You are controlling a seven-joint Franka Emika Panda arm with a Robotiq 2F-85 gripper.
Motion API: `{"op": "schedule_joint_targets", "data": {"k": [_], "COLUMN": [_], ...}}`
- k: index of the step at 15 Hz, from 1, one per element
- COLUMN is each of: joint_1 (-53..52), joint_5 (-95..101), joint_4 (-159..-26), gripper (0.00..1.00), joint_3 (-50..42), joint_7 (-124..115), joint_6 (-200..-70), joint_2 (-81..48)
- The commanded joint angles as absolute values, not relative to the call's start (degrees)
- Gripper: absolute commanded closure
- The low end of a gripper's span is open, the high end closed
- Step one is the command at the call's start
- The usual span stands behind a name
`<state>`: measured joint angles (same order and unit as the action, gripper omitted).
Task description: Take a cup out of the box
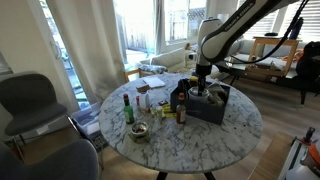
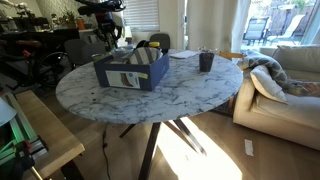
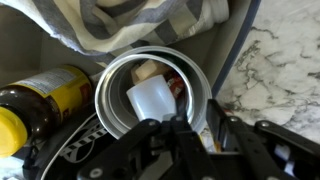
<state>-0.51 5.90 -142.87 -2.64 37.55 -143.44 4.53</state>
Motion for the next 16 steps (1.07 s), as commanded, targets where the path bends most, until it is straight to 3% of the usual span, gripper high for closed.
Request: {"op": "schedule_joint_targets", "data": {"k": [1, 3, 4, 5, 16], "joint_1": [0.27, 0.5, 0.63, 0.74, -2.22], "joint_5": [6.51, 6.46, 6.72, 7.06, 12.27], "joint_4": [-142.51, -142.15, -142.11, -142.19, -147.11], "gripper": [0.74, 0.81, 0.96, 0.98, 0.99], "joint_3": [-2.97, -3.04, -3.0, -2.93, -0.79], "joint_7": [37.41, 37.4, 37.19, 36.85, 42.12], "joint_6": [-144.45, -144.27, -144.29, -144.39, -139.68], "joint_2": [2.58, 1.64, 1.41, 1.54, 18.41]}}
